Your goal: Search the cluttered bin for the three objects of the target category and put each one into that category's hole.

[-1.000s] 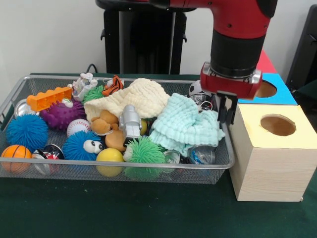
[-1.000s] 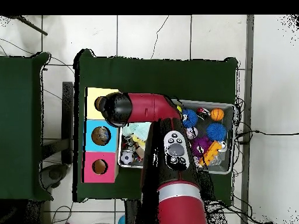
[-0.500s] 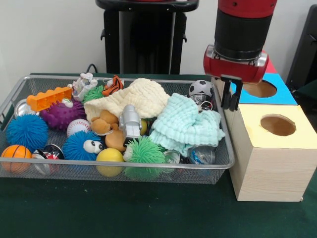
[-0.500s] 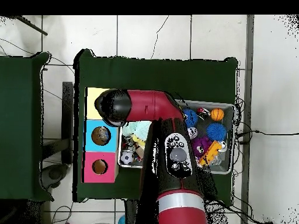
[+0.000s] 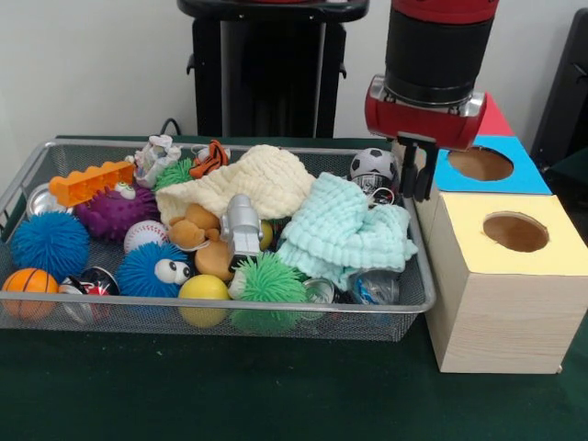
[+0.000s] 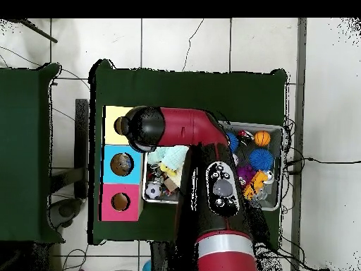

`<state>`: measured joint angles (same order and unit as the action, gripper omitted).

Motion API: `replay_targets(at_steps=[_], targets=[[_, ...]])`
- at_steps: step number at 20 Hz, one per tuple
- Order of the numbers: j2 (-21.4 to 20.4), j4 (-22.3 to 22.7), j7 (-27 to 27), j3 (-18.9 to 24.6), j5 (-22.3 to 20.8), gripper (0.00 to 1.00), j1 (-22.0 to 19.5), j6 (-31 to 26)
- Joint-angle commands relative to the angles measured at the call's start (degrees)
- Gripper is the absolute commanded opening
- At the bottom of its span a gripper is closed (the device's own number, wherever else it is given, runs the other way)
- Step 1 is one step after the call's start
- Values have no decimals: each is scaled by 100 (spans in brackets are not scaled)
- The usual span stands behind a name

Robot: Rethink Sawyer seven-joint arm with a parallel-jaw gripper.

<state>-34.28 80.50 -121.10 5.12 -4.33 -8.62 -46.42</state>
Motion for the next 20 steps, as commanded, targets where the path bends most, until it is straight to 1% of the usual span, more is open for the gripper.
replay_targets(at_steps=[1, 5, 7, 15, 20], targets=[[612, 79, 126, 192, -391, 0, -209, 445], [688, 68, -5, 135, -400, 0, -148, 561], [774, -29, -37, 120, -383, 0, -127, 547], [961, -497, -92, 129, -237, 0, -67, 292], [1203, -845, -212, 100, -194, 0, 22, 259]])
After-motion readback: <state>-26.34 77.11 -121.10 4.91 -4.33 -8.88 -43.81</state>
